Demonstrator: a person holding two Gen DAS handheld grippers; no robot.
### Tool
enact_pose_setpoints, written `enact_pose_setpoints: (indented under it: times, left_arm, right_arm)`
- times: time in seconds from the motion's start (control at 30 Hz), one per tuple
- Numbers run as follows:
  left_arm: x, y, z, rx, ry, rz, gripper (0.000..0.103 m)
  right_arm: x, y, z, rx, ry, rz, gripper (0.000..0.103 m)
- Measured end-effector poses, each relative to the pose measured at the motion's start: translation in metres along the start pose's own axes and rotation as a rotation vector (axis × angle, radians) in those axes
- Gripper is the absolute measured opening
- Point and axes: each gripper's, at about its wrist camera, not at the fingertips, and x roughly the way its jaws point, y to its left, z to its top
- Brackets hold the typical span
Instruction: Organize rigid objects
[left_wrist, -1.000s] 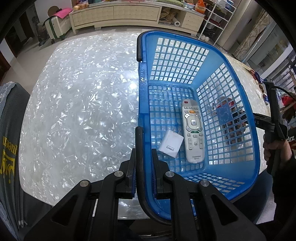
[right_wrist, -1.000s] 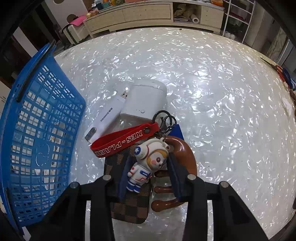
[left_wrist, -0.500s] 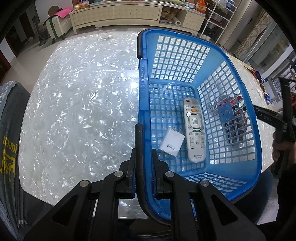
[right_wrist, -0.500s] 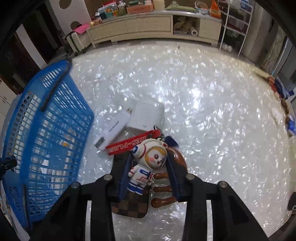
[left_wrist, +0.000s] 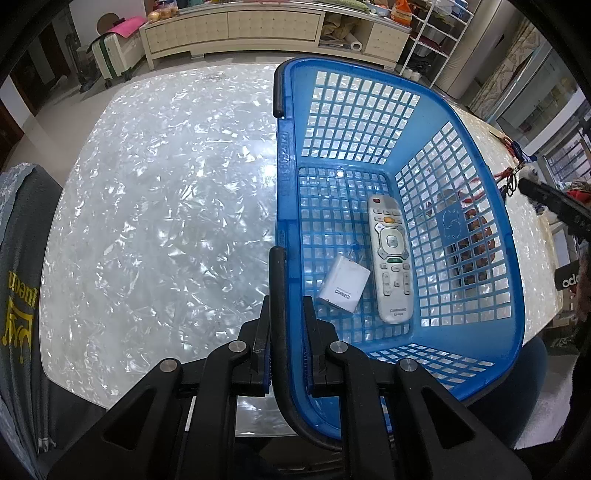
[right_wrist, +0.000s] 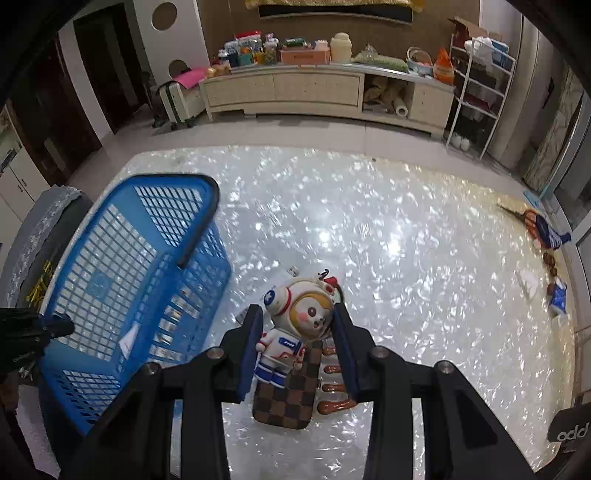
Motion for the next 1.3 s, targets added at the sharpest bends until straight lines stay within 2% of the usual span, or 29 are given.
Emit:
enact_pose_setpoints:
  times: [0.4, 0.67, 0.93, 1.3]
  left_arm:
    - [-0.001, 0.001, 0.0, 0.007, 0.0, 0.003, 0.014]
    - [0.0, 0.0, 0.0, 0.014, 0.0, 0.007, 0.014]
    - [-0.001, 0.0, 0.0, 0.015, -0.001, 0.004, 0.014]
    - [-0.003, -0.003, -0.002, 0.02, -0.011, 0.018, 0.014]
  right_arm:
    - [-0.058, 0.043, 0.028, -0.093, -0.119, 0.034, 0.036]
    - [-0.083, 0.09, 0.041, -0.217, -0.182, 0.076, 0.036]
    - [-0.057, 0.123, 0.033, -0.318, -0.149, 0.087, 0.036]
    - [-0.001, 0.138, 0.023, -0.371, -0.021, 0.114, 0.036]
